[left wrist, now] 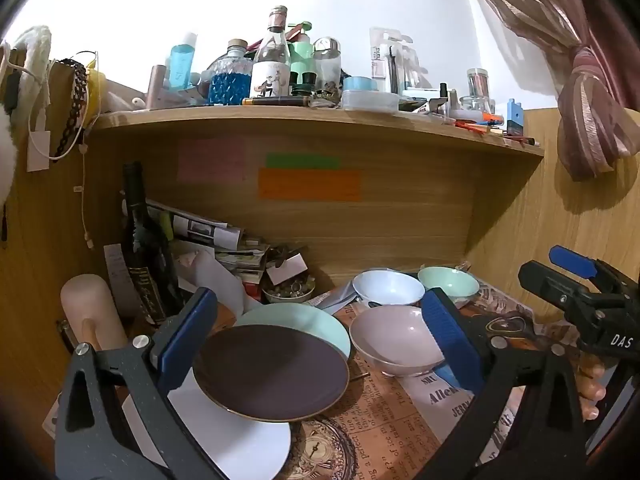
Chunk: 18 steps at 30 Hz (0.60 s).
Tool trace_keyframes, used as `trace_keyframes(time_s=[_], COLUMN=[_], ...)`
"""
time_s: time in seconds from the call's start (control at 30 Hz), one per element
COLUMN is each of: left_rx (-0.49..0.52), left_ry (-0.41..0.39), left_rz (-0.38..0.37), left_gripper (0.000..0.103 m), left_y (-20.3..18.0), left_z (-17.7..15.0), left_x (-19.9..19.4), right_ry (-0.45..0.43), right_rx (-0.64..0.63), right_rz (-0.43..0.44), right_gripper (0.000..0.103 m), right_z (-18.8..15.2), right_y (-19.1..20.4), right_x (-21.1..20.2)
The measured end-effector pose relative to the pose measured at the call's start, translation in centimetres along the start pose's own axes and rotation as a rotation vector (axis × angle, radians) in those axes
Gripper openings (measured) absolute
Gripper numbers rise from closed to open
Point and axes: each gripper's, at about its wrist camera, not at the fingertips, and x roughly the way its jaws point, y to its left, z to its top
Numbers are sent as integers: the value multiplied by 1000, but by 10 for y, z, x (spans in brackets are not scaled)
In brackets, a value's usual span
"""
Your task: Organize plates and bowls
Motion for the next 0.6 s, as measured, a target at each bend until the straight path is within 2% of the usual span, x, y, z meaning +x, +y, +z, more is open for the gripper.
trace_keyframes(time_s=[0.17, 0.6], left_rx=[-6, 9], left_ry=[-5, -26], left_rz=[18, 2], left_gripper=[103, 103], left_y=[1, -6], left_z=[1, 5], left_x=[1, -7], right_ry=[-1, -5], right_rx=[6, 5], right_rz=[1, -1], right_gripper=[103, 103], right_z=[0, 0], right_y=[-1, -1], right_x=[-1, -4])
